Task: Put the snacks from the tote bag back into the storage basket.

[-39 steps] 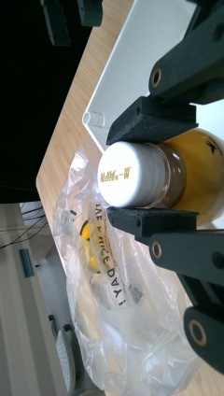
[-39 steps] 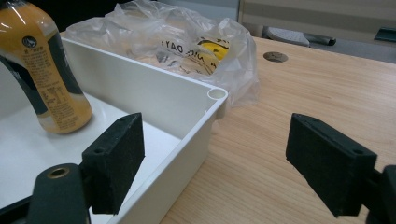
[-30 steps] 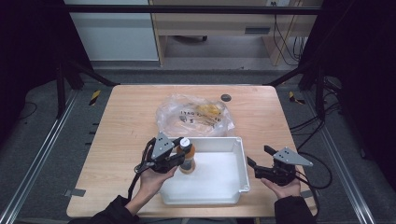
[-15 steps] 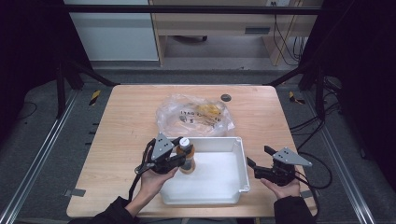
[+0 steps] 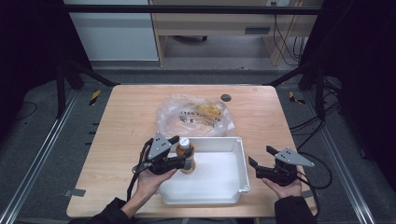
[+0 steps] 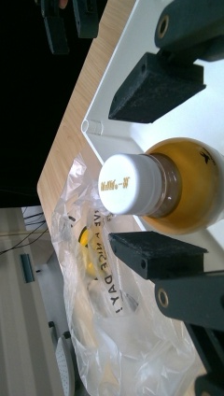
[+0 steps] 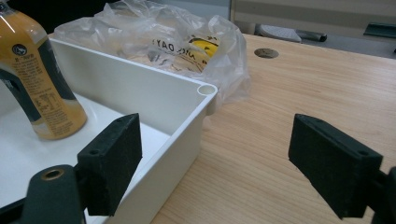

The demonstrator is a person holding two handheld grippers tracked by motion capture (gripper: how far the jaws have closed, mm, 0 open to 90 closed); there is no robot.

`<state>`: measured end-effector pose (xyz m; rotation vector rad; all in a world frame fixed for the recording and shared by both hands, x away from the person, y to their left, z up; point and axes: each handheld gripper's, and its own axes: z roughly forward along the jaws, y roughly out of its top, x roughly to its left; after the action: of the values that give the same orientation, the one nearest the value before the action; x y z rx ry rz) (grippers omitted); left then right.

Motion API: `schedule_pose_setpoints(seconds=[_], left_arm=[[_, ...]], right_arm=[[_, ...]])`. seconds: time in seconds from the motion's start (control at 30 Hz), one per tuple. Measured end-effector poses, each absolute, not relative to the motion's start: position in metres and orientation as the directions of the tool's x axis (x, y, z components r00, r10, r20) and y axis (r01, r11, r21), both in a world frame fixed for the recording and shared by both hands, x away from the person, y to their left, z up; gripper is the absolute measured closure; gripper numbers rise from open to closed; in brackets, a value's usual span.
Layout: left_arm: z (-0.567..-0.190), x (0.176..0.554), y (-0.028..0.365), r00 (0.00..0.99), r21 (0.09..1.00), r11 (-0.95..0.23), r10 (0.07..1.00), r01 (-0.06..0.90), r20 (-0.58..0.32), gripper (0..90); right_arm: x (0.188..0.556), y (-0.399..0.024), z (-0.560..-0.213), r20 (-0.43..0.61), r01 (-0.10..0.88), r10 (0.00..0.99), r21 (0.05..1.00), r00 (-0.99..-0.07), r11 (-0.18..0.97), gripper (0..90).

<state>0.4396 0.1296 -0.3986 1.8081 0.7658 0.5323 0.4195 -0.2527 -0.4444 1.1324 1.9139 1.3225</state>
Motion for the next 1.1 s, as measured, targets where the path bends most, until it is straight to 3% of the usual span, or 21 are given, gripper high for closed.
schedule_pose_setpoints(seconds=[0.67,1.1], left_arm=[[-0.392,0.430,0.171,0.702,0.948,-0.234,0.712,0.216,0.015,25.4],[-0.413,0.432,0.223,0.643,0.941,-0.239,0.765,0.238,0.032,25.6]], right_arm=[[0.418,-0.256,-0.444,0.020,0.334,0.874,0.928,-0.485,0.164,16.2],[0.418,-0.256,-0.444,0.014,0.336,0.878,0.927,-0.478,0.168,16.2]])
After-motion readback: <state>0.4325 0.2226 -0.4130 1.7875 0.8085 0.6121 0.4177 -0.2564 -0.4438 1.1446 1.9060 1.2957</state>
